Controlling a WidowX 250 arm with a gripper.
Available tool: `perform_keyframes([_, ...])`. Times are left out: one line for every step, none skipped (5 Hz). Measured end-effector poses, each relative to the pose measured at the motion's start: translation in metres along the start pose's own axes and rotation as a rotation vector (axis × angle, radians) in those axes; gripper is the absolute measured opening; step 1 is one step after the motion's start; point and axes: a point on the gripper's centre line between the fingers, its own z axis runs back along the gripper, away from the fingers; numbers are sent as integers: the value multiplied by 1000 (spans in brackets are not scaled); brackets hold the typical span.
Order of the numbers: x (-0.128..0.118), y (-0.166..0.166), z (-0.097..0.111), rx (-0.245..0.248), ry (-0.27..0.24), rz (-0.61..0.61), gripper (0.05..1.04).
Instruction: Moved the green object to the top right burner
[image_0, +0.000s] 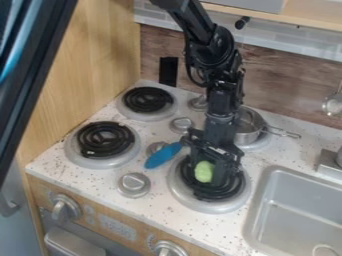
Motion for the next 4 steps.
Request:
perform_keyframes([-5,-4,-1,24,-12,8,960])
perform_keyframes([-21,-7,14,59,-43,64,1012])
perform_keyframes([-32,-8,48,94,-124,124,1004])
perform_keyframes([-52,-7,71,84,-169,180,998])
